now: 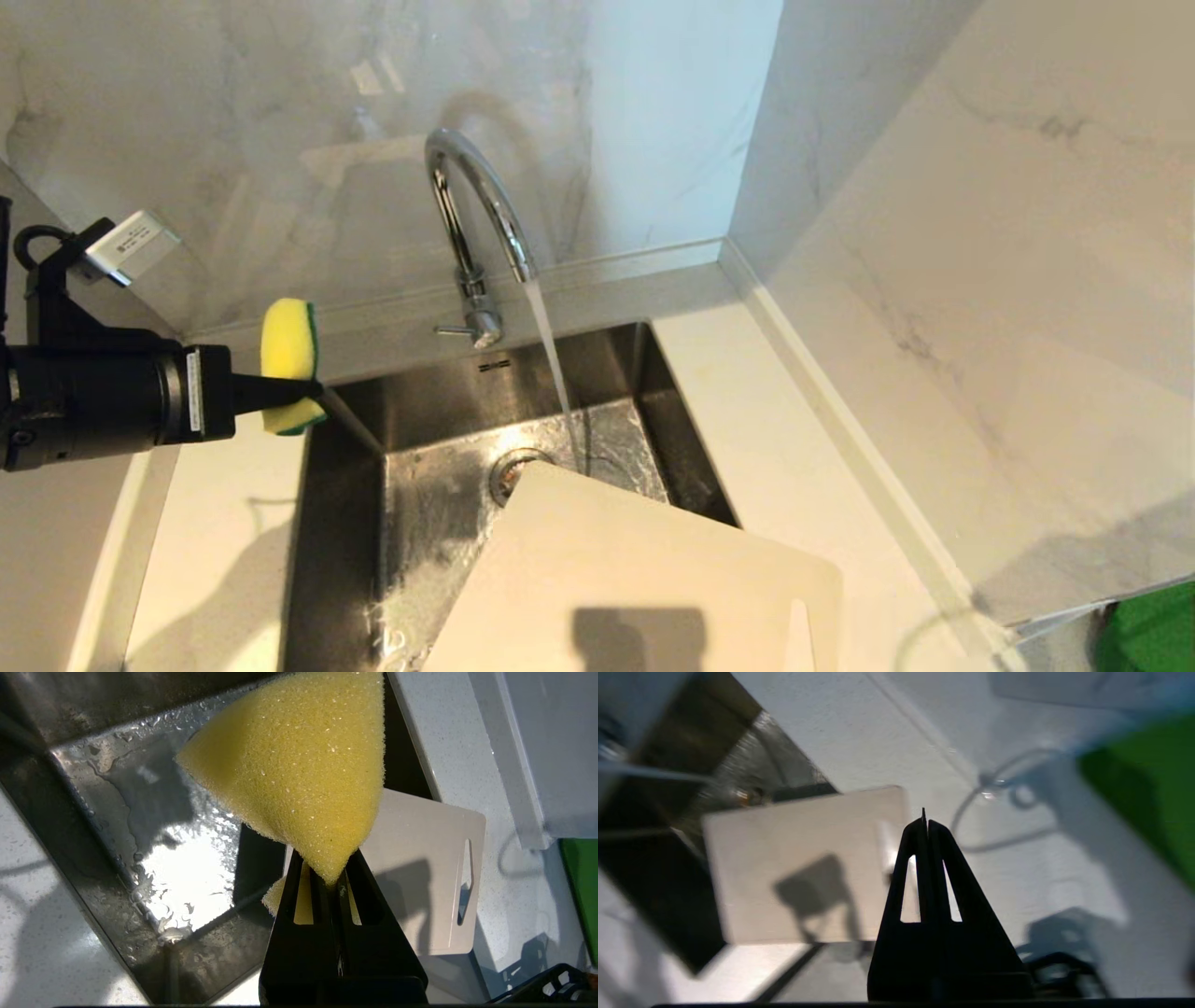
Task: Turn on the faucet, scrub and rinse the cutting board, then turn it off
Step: Put down the cleaning cloth
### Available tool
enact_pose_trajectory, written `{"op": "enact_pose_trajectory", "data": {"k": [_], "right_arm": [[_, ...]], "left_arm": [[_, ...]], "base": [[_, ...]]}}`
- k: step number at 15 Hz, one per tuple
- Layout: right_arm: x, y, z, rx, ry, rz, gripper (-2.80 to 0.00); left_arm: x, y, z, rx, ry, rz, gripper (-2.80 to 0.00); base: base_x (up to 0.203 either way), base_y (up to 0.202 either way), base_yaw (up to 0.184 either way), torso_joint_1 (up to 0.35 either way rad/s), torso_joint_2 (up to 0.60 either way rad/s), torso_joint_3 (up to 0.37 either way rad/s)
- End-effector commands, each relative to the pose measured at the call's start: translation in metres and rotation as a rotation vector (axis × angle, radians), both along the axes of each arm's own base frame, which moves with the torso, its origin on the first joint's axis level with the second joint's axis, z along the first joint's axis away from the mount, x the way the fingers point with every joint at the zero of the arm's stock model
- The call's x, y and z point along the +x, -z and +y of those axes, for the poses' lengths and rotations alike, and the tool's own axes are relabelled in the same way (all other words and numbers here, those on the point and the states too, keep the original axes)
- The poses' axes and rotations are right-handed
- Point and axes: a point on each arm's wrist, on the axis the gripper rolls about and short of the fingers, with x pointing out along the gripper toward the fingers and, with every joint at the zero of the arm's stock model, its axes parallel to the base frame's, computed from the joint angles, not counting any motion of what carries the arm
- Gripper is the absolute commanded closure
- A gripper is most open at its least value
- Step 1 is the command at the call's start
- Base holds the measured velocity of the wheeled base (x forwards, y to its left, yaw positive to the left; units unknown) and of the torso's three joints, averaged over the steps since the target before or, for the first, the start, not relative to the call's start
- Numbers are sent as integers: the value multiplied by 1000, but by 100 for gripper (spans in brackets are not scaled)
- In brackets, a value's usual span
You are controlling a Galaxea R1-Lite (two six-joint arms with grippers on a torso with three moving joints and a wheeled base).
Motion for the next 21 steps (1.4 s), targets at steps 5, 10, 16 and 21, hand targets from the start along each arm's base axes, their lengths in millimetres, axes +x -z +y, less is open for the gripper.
{"op": "enact_pose_trajectory", "data": {"k": [5, 10, 16, 21], "right_arm": [[-33, 119, 2, -421, -291, -55, 0], [-50, 194, 3, -480, -292, -243, 0], [-68, 237, 4, -500, -281, -395, 0], [-68, 237, 4, -484, -273, -398, 0]], "left_arm": [[-12, -6, 5, -21, -3, -30, 0], [-24, -5, 10, -20, -4, -42, 0], [-46, -2, 19, -25, -6, -60, 0], [-45, -8, 19, -34, -12, -80, 0]], "base": [[0, 0, 0, 0, 0, 0], [0, 0, 0, 0, 0, 0], [0, 0, 0, 0, 0, 0], [0, 0, 0, 0, 0, 0]]}}
